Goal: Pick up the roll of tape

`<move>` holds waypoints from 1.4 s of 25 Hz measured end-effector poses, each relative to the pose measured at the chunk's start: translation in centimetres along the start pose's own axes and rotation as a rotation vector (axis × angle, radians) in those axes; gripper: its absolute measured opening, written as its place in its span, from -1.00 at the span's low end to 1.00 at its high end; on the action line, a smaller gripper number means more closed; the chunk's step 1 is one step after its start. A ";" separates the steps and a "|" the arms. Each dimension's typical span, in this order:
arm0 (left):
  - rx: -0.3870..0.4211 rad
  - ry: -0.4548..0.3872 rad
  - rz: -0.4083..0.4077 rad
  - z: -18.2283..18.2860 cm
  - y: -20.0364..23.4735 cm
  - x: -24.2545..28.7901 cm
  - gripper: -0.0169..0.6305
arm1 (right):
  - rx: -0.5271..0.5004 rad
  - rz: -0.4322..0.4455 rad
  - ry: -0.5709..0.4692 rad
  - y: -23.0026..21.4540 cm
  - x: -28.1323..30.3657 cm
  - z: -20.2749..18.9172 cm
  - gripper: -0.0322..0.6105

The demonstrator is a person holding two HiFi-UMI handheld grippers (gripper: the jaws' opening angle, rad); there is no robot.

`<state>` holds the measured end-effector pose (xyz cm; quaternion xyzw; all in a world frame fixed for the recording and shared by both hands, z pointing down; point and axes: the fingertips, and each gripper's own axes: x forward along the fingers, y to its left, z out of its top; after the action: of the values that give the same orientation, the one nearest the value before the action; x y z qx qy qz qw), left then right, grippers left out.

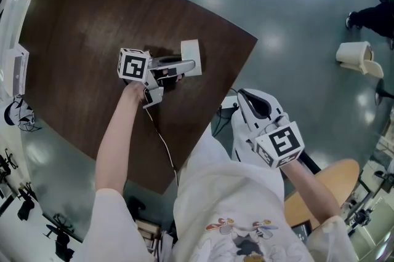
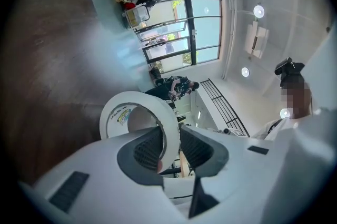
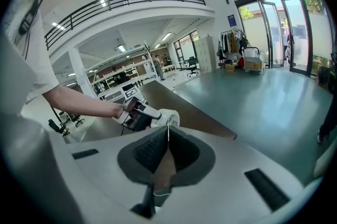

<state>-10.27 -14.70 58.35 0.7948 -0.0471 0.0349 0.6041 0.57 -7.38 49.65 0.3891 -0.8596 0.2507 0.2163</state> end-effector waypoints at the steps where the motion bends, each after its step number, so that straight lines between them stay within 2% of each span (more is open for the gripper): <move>1: 0.004 -0.001 0.000 0.0 0.0 0.0 -0.64 | 0.000 0.000 0.001 0.0 0.0 0.0 -0.88; 4: 0.024 -0.006 0.000 0.2 0.0 0.0 -0.67 | 0.000 -0.001 0.001 0.2 -0.1 0.0 -0.88; 10: 0.010 -0.002 -0.013 -0.1 -0.1 0.0 -0.69 | 0.000 -0.002 -0.004 0.5 0.1 0.2 -0.88; 16: 0.050 0.004 0.017 -0.1 0.5 -0.2 -0.69 | -0.001 -0.008 -0.012 0.4 -0.3 0.4 -0.88; 21: 0.043 -0.022 0.009 -0.8 -1.5 0.8 -0.69 | -0.010 -0.005 -0.022 0.4 -1.6 -0.3 -0.88; 29: 0.107 -0.043 0.025 -1.3 -4.8 0.5 -0.69 | -0.037 0.016 -0.033 1.7 -2.3 -0.2 -0.88; 35: 0.183 -0.032 0.042 -2.6 -8.9 1.3 -0.69 | -0.064 0.036 -0.052 2.5 -4.0 -0.3 -0.88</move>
<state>-7.92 -9.85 50.67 0.8460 -0.0699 0.0389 0.5271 1.13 -3.55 46.97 0.3729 -0.8794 0.2168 0.2014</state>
